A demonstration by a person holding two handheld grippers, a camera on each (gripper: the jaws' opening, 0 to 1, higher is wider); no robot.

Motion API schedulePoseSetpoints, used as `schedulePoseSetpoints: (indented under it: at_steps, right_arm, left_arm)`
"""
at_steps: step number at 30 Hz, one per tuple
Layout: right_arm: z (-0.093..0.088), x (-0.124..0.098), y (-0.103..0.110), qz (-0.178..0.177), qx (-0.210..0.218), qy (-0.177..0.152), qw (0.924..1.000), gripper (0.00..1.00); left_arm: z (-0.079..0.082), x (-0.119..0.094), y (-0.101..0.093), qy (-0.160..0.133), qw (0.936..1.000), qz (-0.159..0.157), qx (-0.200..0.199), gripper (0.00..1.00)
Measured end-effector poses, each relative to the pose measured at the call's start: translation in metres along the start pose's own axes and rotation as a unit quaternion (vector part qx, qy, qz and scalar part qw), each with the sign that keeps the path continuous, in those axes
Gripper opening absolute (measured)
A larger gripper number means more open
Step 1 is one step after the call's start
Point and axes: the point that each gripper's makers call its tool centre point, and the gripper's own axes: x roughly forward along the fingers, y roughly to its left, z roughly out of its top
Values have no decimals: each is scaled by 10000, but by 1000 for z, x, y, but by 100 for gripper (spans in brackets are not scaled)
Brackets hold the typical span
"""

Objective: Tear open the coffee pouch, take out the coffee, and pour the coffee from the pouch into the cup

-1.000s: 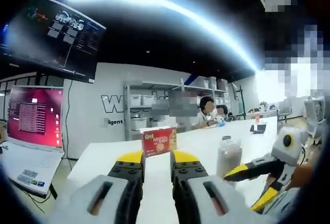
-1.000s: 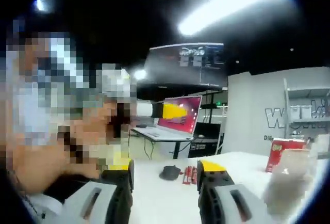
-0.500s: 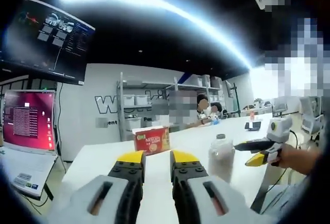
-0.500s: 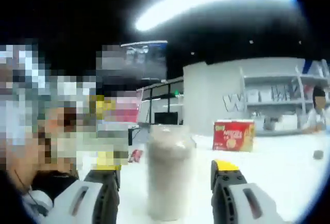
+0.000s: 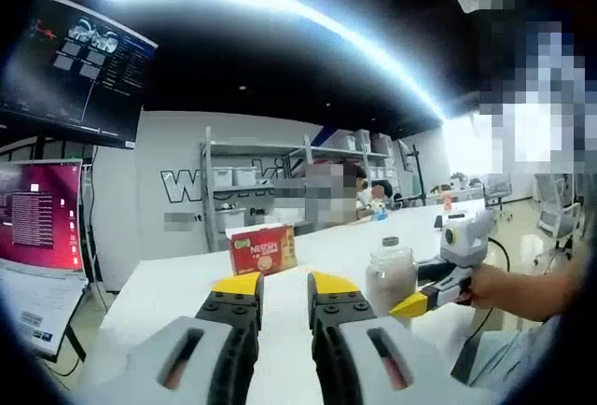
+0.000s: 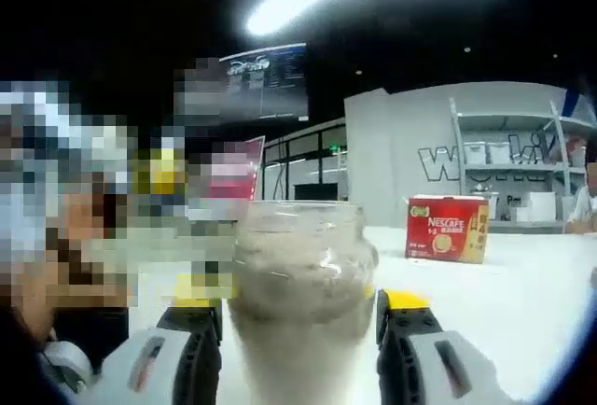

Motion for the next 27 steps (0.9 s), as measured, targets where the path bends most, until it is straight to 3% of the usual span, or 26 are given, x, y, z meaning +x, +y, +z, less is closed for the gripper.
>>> schedulePoseSetpoints:
  at_steps: [1,7,9,12,14,16,17,20,21,23,24,25,26,27]
  right_arm:
    - [0,-1,-7,-121,41,-14,9999,58]
    - [1,3,-7,60,159,57,9998,57]
    - [1,0,-6,109,574,157,9982,57]
    - [3,3,-22,150,1036,234,9942,56]
    - [3,4,-19,146,935,306,9950,56]
    - [0,5,-9,104,-297,416,9986,56]
    - [3,5,-2,38,-624,271,9977,56]
    - [0,5,5,318,144,309,9989,56]
    - [4,6,-1,322,383,8,9987,55]
    - [2,7,-14,45,604,138,9981,55]
    - [0,7,-11,47,247,302,9992,55]
    - [-4,8,-5,81,-374,457,9982,55]
    - [2,6,-6,-42,-503,215,9985,55]
    - [-1,3,1,54,-529,204,9984,55]
  left_arm:
    - [-1,2,-2,-10,10000,-38,-29,21]
    - [-12,13,-16,32,9988,-362,-338,23]
    - [-11,14,-18,18,9986,-378,-371,23]
    - [-8,14,-19,-13,9986,-382,-365,23]
    - [-8,13,-20,-17,9987,-376,-347,23]
    - [-8,13,-19,-14,9988,-366,-336,23]
    - [-8,13,-19,-15,9988,-357,-328,23]
    - [-8,14,-16,-22,9988,-331,-346,23]
    - [-9,14,-16,-13,9988,-333,-366,23]
    - [-10,14,-17,13,9988,-336,-347,23]
    - [-10,13,-18,17,9989,-341,-334,23]
    - [-10,13,-18,16,9989,-348,-329,23]
    - [-10,13,-18,10,9988,-352,-328,23]
    - [-9,13,-18,3,9989,-347,-327,23]
